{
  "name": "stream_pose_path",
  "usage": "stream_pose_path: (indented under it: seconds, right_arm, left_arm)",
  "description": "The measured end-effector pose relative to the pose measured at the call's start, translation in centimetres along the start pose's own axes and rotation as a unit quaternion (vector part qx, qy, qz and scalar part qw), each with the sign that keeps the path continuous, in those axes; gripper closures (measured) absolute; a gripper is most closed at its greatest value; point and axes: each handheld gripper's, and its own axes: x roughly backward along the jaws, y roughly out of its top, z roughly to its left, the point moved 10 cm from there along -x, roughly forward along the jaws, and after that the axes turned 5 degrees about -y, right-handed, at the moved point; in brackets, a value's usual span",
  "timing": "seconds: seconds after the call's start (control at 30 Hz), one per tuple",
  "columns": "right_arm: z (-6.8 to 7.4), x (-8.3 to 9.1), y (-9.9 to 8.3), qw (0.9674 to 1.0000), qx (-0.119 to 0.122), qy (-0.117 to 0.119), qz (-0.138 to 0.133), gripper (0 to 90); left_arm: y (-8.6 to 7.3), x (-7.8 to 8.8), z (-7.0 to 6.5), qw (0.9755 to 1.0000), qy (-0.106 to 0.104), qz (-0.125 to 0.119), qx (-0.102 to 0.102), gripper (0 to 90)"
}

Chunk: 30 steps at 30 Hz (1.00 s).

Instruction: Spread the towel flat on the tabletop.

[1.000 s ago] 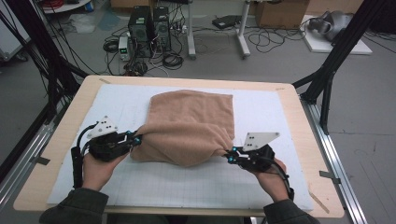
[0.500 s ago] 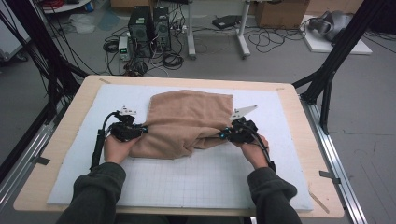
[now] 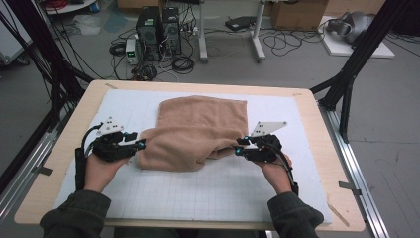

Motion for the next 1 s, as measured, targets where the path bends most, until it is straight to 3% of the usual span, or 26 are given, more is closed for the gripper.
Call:
stream_pose_path:
  seconds: [0.07, 0.1, 0.17, 0.2, 0.23, 0.27, 0.3, 0.37, 0.47, 0.53, 0.6, 0.77, 0.87, 0.97, 1.0]
  right_arm:
    - [1.1, 0.5, 0.2, 0.9998, 0.010, -0.004, -0.015, 65.3]
    - [2.0, 0.6, 0.3, 0.9997, 0.015, 0.005, -0.019, 65.3]
    - [3.4, -0.2, 0.5, 0.9991, 0.028, 0.026, -0.017, 63.2]
    - [4.0, -0.6, 0.7, 0.9988, 0.030, 0.035, -0.016, 61.8]
    - [4.7, -1.2, 0.9, 0.9981, 0.032, 0.051, -0.017, 59.7]
    - [5.4, -2.1, 1.2, 0.9975, 0.037, 0.059, -0.012, 56.5]
    - [5.7, -2.7, 1.4, 0.9976, 0.037, 0.058, -0.008, 54.4]
    - [6.2, -4.4, 1.9, 0.9973, 0.035, 0.064, -0.007, 53.2]
    - [6.4, -7.0, 2.4, 0.9981, 0.030, 0.054, -0.003, 54.8]
    - [6.2, -8.4, 2.6, 0.9988, 0.023, 0.044, -0.001, 67.7]
    - [6.2, -9.0, 2.9, 0.9983, 0.023, 0.053, -0.012, 84.1]
    - [6.1, -7.1, 3.3, 0.9972, 0.040, 0.061, -0.017, 85.7]
    - [5.9, -4.1, 4.0, 0.9969, 0.044, 0.060, -0.026, 85.7]
    - [5.7, -1.0, 4.7, 0.9962, 0.064, 0.051, -0.031, 85.7]
    - [5.6, 0.2, 5.0, 0.9961, 0.066, 0.045, -0.037, 85.8]
  left_arm:
    - [-1.2, -0.5, -1.5, 0.9997, -0.020, 0.011, -0.010, 55.5]
    - [-1.7, -0.9, -1.9, 0.9994, -0.028, 0.015, -0.012, 55.5]
    - [-3.3, -2.1, -2.2, 0.9981, -0.028, 0.048, -0.025, 55.0]
    - [-4.2, -2.9, -2.2, 0.9973, -0.032, 0.063, -0.022, 54.2]
    - [-5.5, -3.7, -2.1, 0.9945, -0.041, 0.093, -0.022, 53.6]
    - [-6.1, -4.2, -2.1, 0.9929, -0.040, 0.108, -0.027, 52.7]
    - [-6.4, -4.5, -2.0, 0.9940, -0.032, 0.096, -0.040, 52.8]
    - [-6.2, -4.6, -1.8, 0.9951, -0.026, 0.088, -0.038, 60.1]
    - [-5.9, -4.8, -1.7, 0.9951, -0.029, 0.086, -0.041, 78.0]
    - [-5.5, -4.8, -1.8, 0.9951, -0.025, 0.083, -0.046, 82.9]
    - [-4.9, -4.4, -2.2, 0.9962, -0.026, 0.069, -0.045, 83.9]
    - [-2.8, -2.0, -3.2, 0.9976, -0.036, 0.029, -0.051, 84.3]
    - [-0.7, 0.0, -4.5, 0.9971, -0.046, -0.001, -0.060, 84.4]
    - [1.3, 1.9, -6.1, 0.9949, -0.050, -0.021, -0.085, 84.4]
    - [2.0, 2.5, -6.8, 0.9944, -0.055, -0.030, -0.085, 84.4]
